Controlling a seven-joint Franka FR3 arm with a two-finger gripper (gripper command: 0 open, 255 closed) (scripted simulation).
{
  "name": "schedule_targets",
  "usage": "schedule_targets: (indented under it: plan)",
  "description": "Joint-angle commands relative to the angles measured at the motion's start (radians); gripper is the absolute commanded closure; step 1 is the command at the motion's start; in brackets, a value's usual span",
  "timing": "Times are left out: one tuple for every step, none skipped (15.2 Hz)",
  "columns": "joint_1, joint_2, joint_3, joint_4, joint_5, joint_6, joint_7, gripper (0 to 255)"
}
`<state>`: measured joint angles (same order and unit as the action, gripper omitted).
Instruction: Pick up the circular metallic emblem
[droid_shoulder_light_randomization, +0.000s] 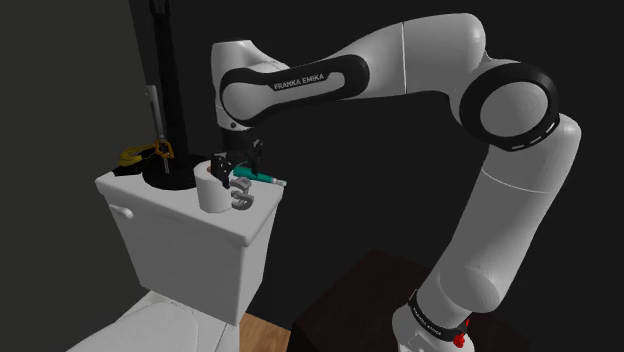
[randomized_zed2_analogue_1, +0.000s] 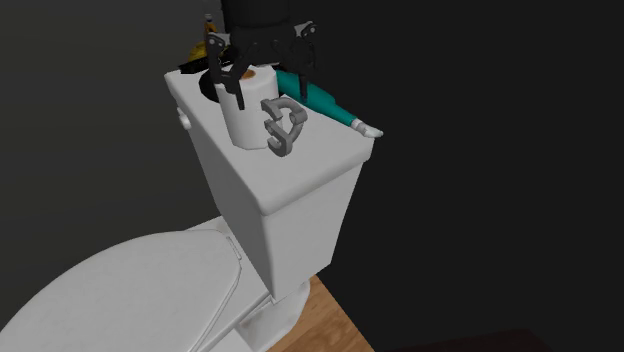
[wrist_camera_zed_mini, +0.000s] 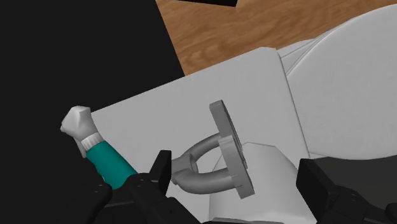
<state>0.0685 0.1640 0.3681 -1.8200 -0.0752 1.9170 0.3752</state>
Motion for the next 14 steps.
schedule_targets:
  plan:
    - [0.002,0.014,0.0,-0.007,-0.007,0.021,0.006,0]
    - [0.002,0.018,-0.001,-0.016,-0.009,0.033,0.007,0]
    - [0.003,0.021,-0.001,-0.025,-0.01,0.045,0.008,0]
    - [0.003,0.026,-0.002,-0.033,-0.012,0.058,0.01,0]
    - [0.003,0.033,-0.002,-0.046,-0.016,0.077,0.012,0]
    - [0.004,0.033,-0.002,-0.046,-0.016,0.077,0.012,0]
    - [0.004,0.033,-0.002,-0.046,-0.016,0.077,0.012,0]
    - [0.004,0.032,-0.002,-0.047,-0.015,0.077,0.012,255]
    - [0.004,0.032,-0.002,-0.047,-0.016,0.078,0.012,255]
    - [0.004,0.032,-0.002,-0.047,-0.016,0.078,0.013,255]
    - [0.004,0.032,-0.002,-0.047,-0.016,0.078,0.013,255]
    - [0.004,0.032,-0.002,-0.047,-0.016,0.078,0.013,255]
    - [0.004,0.033,-0.002,-0.046,-0.016,0.078,0.013,255]
    - [0.004,0.033,-0.002,-0.047,-0.016,0.078,0.013,255]
